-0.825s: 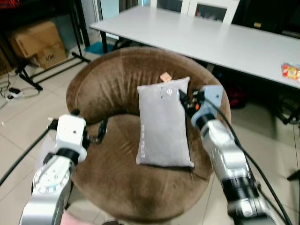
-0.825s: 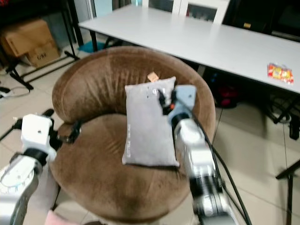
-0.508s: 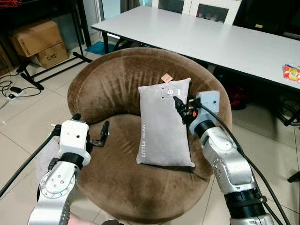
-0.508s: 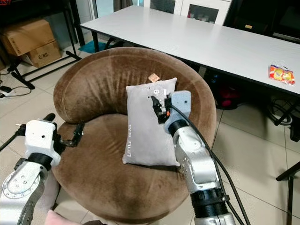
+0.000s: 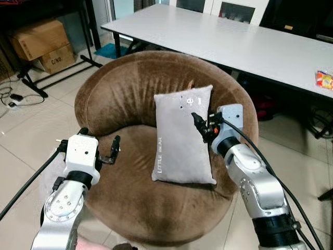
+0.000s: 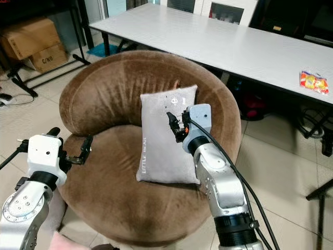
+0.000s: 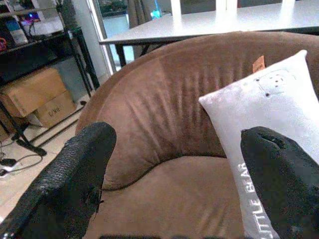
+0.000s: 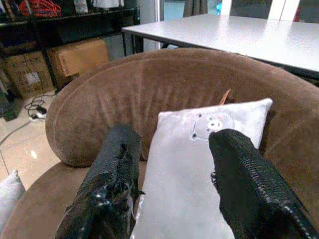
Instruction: Move the pillow to the sofa from floor
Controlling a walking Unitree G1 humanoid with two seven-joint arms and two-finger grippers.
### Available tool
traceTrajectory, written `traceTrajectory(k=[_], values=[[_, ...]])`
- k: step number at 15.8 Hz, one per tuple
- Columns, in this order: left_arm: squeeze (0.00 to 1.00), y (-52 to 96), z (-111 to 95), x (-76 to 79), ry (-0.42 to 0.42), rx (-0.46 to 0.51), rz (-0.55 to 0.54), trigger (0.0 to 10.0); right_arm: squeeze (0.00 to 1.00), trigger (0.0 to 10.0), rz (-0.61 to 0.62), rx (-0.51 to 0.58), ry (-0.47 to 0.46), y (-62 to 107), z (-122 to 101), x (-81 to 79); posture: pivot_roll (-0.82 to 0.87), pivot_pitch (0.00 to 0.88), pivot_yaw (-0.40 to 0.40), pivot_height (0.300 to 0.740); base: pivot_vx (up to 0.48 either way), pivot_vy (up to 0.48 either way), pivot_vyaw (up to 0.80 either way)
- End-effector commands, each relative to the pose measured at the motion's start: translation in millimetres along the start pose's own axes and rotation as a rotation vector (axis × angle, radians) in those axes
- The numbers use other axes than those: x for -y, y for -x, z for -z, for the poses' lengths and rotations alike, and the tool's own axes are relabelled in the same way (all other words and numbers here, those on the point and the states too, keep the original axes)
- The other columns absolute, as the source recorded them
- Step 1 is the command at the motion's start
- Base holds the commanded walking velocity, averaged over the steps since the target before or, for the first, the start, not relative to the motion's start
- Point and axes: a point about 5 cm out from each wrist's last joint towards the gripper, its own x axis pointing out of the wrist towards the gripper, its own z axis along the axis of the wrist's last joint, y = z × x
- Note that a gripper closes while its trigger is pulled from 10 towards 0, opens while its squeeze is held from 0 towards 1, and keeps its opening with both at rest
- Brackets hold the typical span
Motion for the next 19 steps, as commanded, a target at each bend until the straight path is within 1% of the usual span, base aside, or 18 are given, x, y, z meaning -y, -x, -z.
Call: traceTrajectory(k=[1,6,12,16,19], values=[[0.00,1.1,-4.4,0.3,-0.006,0.021,-0.006,10.0,0.00,10.0,-0.001,0.004,0.007,1.3,-3.6,1.0,0.03,0.000,-0.049,0.740,-0.277,0.000,0.00],[0.00,-0.2,-4.4,-0.5,-0.008,0.020,-0.014,10.0,0.00,10.0,0.024,0.000,0.000,0.7,-4.6,4.6,0.03,0.000,-0.048,0.740,-0.278,0.000,0.00],[0.00,0.1,-3.3,-0.5,-0.007,0.016,-0.025,10.0,0.00,10.0,0.018,-0.008,0.029,-1.0,-5.5,6.7,0.04,0.000,-0.062,0.740,-0.269,0.000,0.00],[0.00,1.6,-2.0,-4.8,-0.039,0.020,-0.056,10.0,0.00,10.0,0.006,-0.008,0.032,-2.4,-6.4,6.2,0.05,0.000,-0.072,0.740,0.000,0.000,0.00],[0.00,3.0,-2.4,-6.4,-0.030,0.026,-0.082,10.0,0.00,10.0,-0.004,-0.011,0.035,-3.3,-7.2,7.0,0.05,0.000,-0.091,0.740,0.000,0.000,0.00]])
